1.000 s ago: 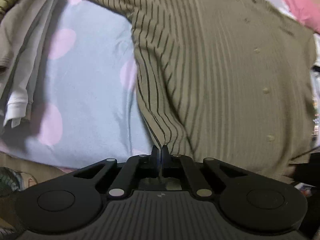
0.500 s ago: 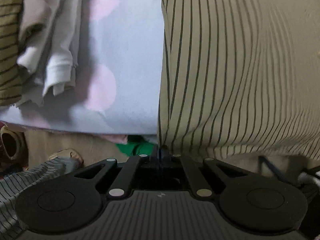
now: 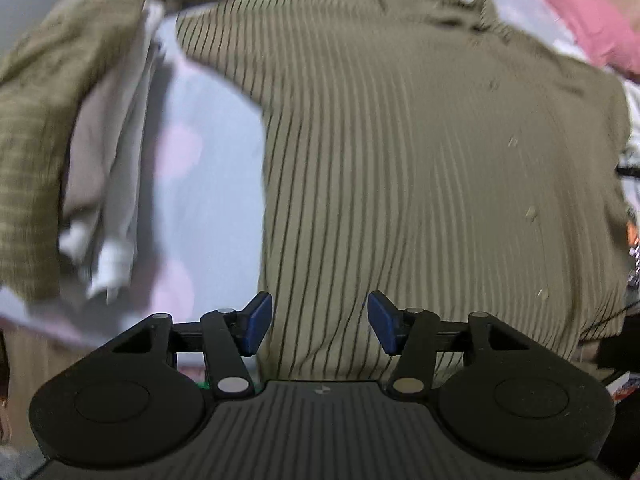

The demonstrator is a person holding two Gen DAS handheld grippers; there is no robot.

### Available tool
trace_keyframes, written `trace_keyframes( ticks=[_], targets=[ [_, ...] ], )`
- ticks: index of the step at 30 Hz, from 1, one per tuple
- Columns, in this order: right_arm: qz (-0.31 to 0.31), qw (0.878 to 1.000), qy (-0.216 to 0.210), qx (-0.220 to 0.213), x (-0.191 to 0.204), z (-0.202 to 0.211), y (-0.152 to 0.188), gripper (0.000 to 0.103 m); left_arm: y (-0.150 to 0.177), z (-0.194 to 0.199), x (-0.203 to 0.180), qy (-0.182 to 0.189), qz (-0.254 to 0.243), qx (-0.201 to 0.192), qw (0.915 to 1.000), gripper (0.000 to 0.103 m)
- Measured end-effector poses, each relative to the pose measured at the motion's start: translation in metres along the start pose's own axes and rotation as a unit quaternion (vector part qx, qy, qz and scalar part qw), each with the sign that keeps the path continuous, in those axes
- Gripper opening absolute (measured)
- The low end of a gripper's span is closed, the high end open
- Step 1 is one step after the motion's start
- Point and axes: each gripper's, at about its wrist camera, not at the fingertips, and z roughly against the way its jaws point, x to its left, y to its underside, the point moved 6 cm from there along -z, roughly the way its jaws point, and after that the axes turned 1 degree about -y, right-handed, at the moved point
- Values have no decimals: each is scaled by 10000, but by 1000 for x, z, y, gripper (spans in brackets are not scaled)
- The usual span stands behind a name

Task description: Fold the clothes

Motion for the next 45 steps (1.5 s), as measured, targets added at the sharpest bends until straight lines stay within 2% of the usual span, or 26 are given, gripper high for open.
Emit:
trace_keyframes(
  ticks=[5,10,12,15,19,26,31,33,41,42,43,45],
  targets=[
    [127,9999,-106,5,7,9,4,58,-22,-3,-18,166,26,-257,9995,51],
    [99,9991,-396,71,10,25,18,57,-39,-33,-24,426,219,-450,9978,51],
    [96,9987,-490,139,11,31,27,57,-39,-40,-28,595,266,-483,9967,51],
    [165,9981,-539,237,11,38,43,56,-37,-58,-40,722,281,-314,9965,51],
    [74,9969,-619,483,8,41,66,50,-35,-76,-58,621,78,-58,9980,50],
    [-42,9914,-819,1016,10,44,112,44,-40,-75,-88,674,-370,-175,9969,51],
    [56,9874,-800,1363,9,41,142,41,-41,-78,-101,607,-567,-146,9964,50],
    [-10,9860,-790,1469,5,39,150,37,-43,-80,-104,595,-598,-130,9964,51],
    [-531,9761,-1021,1844,-4,18,168,37,-43,-85,-116,629,-751,-67,9952,51],
    [-576,9748,-1034,1892,-4,15,169,34,-43,-86,-115,622,-749,-64,9952,51],
    [-609,9739,-1052,1918,-3,13,169,20,-43,-86,-115,615,-747,-61,9953,51],
    [-567,9759,-1144,1771,3,20,163,7,-42,-87,-114,602,-743,-54,9954,51]
  ],
)
